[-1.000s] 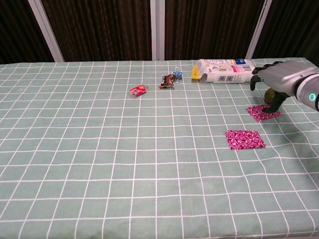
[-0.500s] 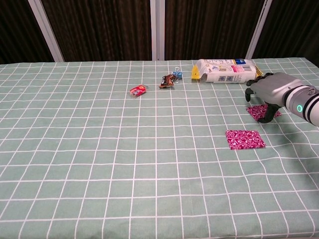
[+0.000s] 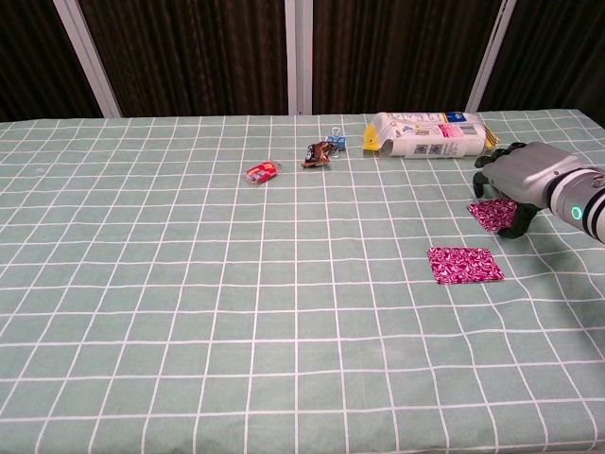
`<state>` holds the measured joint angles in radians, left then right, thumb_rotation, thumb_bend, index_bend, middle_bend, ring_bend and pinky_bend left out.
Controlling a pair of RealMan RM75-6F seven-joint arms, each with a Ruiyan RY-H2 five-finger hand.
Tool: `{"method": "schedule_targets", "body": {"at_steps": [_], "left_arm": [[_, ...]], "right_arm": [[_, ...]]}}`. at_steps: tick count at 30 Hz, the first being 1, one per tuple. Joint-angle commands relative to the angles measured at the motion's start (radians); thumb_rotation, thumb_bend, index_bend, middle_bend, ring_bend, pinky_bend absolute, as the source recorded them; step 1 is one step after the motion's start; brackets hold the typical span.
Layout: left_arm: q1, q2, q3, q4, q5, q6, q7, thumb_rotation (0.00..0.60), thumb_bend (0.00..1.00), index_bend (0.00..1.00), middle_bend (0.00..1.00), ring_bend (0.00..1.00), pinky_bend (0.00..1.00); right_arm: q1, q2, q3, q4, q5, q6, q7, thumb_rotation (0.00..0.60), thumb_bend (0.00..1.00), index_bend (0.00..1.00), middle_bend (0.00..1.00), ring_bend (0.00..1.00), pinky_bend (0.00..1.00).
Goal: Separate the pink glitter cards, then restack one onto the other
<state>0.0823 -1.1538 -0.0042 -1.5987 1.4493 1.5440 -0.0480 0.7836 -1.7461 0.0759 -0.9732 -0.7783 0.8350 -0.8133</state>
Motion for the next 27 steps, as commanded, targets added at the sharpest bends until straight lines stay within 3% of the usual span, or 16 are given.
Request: {"method": "schedule_targets", "body": {"at_steps": [1, 9, 17, 27], "left_arm": [[0.000, 0.001, 0.000, 0.000, 0.000, 0.000, -0.001, 0.600, 0.06, 0.20, 0.15, 0.13, 0.14], [-0.001, 0.000, 0.000, 0.001, 0.000, -0.001, -0.002, 0.600, 0.06, 0.20, 0.15, 0.13, 0.14], [0.000, -0.002, 0.001, 0.005, 0.001, -0.002, -0.005, 0.600, 0.06, 0.20, 0.15, 0.13, 0.14], [-0.003, -0.002, -0.002, 0.007, 0.003, -0.003, -0.007, 0.600, 0.06, 0.20, 0.15, 0.13, 0.14]], "right_arm": [[0.000, -0.008, 0.003, 0.012, 0.002, -0.009, -0.003, 0.519, 0.17, 0.27, 0.03, 0.00, 0.00], [-0.001, -0.017, 0.006, 0.028, 0.005, -0.024, -0.010, 0.528, 0.17, 0.29, 0.03, 0.00, 0.00], [-0.010, -0.014, 0.018, 0.020, -0.006, -0.015, 0.004, 0.595, 0.18, 0.36, 0.04, 0.00, 0.00], [-0.017, 0.047, 0.057, -0.133, -0.006, 0.052, 0.010, 0.598, 0.18, 0.36, 0.04, 0.00, 0.00]]}}
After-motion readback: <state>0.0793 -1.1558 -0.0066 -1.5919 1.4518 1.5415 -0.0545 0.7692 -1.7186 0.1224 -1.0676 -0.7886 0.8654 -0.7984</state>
